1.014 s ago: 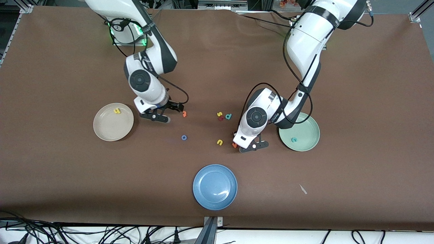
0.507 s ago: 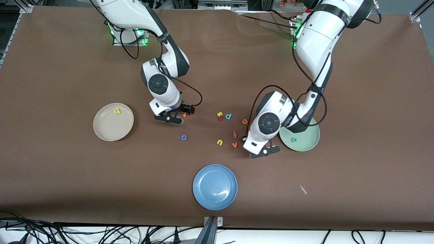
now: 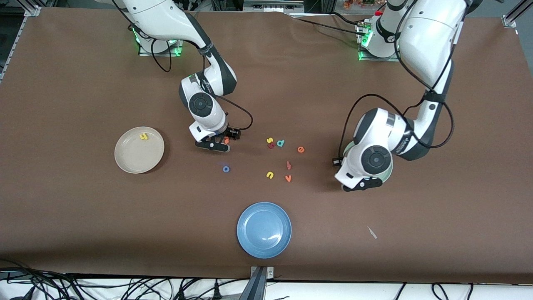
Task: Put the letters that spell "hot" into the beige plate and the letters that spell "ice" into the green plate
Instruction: 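Place the maroon l on the green plate while the right gripper carries orange t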
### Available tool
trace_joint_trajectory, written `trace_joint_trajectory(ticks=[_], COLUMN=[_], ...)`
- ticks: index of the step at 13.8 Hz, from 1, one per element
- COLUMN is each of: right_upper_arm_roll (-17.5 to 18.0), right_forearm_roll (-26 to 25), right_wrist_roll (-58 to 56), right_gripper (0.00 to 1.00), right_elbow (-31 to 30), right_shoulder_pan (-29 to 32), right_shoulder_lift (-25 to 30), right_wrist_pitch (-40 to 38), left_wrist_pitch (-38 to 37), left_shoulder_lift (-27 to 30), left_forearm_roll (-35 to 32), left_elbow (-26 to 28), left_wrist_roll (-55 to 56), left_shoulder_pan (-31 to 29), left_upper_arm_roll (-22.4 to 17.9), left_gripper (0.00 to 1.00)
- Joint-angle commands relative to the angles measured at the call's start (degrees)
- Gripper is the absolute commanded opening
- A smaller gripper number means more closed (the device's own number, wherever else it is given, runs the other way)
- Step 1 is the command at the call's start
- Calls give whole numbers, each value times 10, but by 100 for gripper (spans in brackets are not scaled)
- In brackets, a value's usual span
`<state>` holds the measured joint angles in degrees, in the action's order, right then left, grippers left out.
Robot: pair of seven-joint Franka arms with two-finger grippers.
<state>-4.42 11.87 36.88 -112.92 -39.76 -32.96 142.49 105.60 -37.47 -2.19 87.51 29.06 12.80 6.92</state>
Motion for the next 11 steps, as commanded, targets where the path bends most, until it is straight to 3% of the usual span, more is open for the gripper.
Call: trace_joint_trajectory(ticks=[1, 2, 3, 4, 5, 8, 11], right_upper_arm_roll=[0, 0, -1, -1, -1, -1, -2], right_forearm_roll=[11, 11, 11, 11, 11, 11, 11], right_wrist_roll=[-7, -6, -7, -7, -6, -7, -12], right_gripper=[51, 46, 37, 27, 19, 9, 1], right_elbow=[12, 12, 12, 12, 13, 16, 25], right_shoulder_pan=[-1, -1, -1, -1, -1, -1, 2], right_shoulder_lift=[-9, -9, -9, -9, -9, -9, -9], right_wrist_pitch=[2, 2, 2, 2, 3, 4, 0], left_wrist_pitch=[12, 26, 36, 42, 40, 38, 37], left_shoulder_lift=[37, 36, 34, 32, 33, 35, 35], left_forearm_roll=[-13, -18, -39, -78, -98, -96, -50], left_elbow=[70, 77, 85, 85, 83, 76, 62], left_wrist_roll=[-37, -37, -37, -37, -37, -37, -27], left_shoulder_pan=[-20, -20, -20, -16, -14, -8, -6], left_upper_arm_roll=[5, 5, 5, 5, 6, 13, 44], left_gripper=[0, 4, 36, 99, 100, 100, 100])
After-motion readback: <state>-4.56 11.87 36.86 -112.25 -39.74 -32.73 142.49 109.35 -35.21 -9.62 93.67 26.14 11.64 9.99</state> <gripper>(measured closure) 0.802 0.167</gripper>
